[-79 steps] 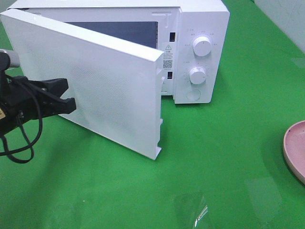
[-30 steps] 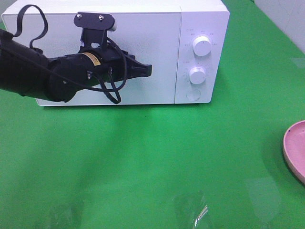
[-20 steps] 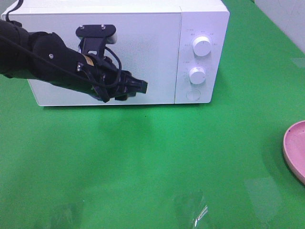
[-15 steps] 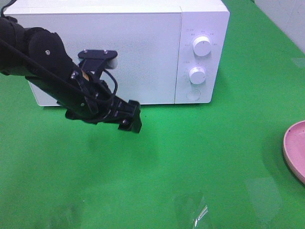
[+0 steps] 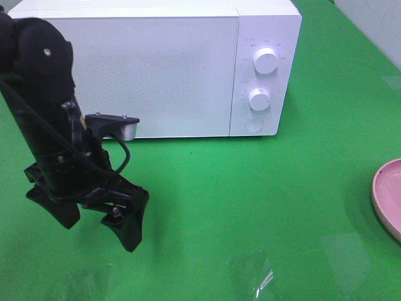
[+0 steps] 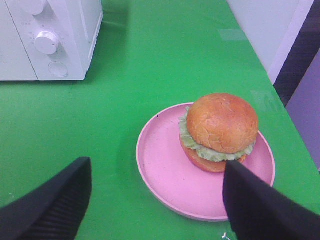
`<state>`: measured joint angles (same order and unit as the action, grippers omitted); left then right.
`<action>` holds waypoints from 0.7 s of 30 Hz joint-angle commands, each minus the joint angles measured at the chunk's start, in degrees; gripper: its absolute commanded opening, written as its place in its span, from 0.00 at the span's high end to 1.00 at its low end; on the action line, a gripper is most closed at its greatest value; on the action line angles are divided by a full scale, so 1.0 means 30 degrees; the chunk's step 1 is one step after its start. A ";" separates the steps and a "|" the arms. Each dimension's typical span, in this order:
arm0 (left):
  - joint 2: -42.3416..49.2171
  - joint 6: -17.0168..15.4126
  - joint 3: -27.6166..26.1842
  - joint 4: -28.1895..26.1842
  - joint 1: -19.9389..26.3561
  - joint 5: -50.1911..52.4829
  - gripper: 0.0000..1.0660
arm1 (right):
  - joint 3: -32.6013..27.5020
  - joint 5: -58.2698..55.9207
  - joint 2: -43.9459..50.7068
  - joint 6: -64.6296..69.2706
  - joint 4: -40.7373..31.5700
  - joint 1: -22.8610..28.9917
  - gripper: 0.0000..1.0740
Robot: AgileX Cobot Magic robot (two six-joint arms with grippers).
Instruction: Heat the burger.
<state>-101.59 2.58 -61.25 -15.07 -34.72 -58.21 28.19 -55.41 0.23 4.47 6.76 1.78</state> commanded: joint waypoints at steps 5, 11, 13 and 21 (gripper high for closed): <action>0.2731 -0.0038 -0.0057 0.0745 0.3591 -0.2502 0.08 | -0.0057 0.0134 0.0516 -0.0019 0.0076 -0.0095 0.34; 0.4985 0.0554 -0.0057 0.1853 0.7850 -0.4947 0.08 | -0.0057 0.0134 0.0516 -0.0019 0.0076 -0.0095 0.34; 0.5424 0.0649 -0.0057 0.1948 0.8575 -0.5233 0.08 | -0.0057 0.0134 0.0516 -0.0019 0.0076 -0.0095 0.34; 1.0390 0.0630 0.1795 0.1795 1.1879 -0.4335 0.08 | -0.0057 0.0134 0.0516 -0.0019 0.0076 -0.0095 0.34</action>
<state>-74.54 4.13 -58.61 -9.28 0.17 -69.33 28.19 -55.41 0.23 4.47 6.76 1.78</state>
